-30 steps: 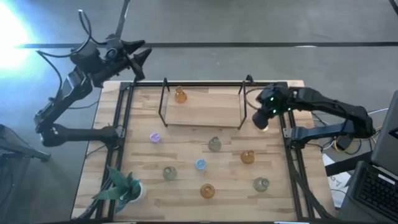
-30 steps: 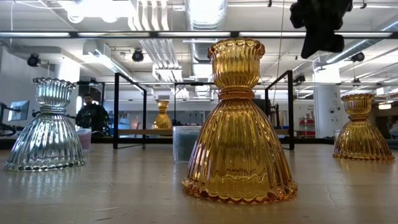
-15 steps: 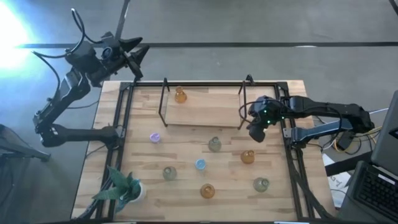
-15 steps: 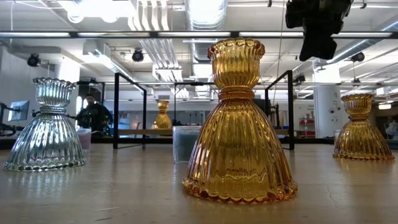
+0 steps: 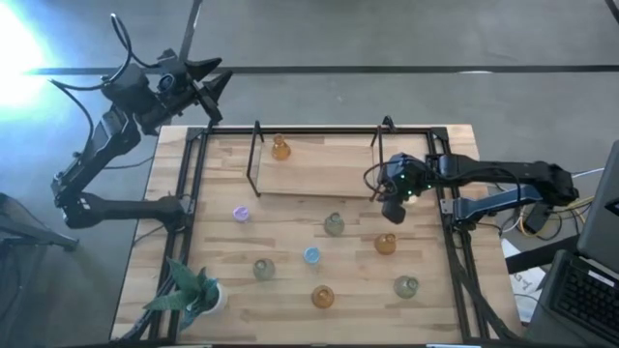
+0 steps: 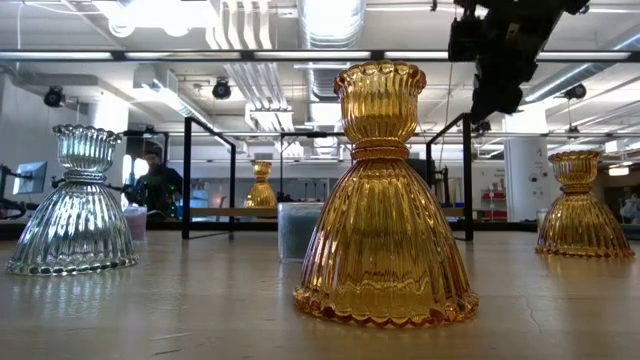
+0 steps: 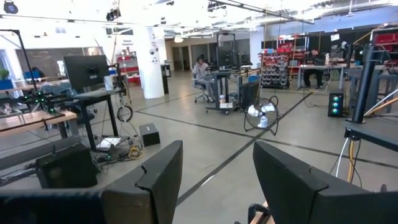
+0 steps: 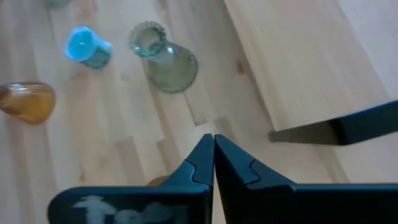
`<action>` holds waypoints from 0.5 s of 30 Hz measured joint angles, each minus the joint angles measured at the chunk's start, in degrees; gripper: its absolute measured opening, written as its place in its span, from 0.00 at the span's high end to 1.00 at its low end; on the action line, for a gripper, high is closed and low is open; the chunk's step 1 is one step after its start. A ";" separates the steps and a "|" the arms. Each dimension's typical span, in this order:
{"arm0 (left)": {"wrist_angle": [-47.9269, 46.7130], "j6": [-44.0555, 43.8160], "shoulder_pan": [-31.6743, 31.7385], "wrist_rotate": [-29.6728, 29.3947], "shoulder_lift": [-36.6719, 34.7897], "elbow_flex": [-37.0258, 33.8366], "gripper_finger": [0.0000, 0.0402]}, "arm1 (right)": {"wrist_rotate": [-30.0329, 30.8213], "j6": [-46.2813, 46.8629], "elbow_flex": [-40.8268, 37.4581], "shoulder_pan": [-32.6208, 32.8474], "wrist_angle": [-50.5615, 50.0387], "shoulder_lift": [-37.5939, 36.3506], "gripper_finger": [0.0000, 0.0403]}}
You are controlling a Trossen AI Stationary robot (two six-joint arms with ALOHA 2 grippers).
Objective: Pick & Place candle stick holders
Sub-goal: Adjust the shelf on the table
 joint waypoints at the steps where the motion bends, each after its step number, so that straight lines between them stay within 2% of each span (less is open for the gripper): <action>1: -0.02 0.02 0.00 0.01 0.00 0.00 0.50 | 1.08 -0.15 0.00 -0.20 0.13 0.36 0.98; 10: -0.08 0.59 0.00 -0.12 0.00 0.00 0.50 | 6.47 -1.07 0.60 -1.66 0.31 1.54 0.98; 15: -0.11 0.81 0.00 -0.93 0.00 -0.02 0.50 | 7.41 -1.08 0.61 -1.76 -0.24 1.50 0.98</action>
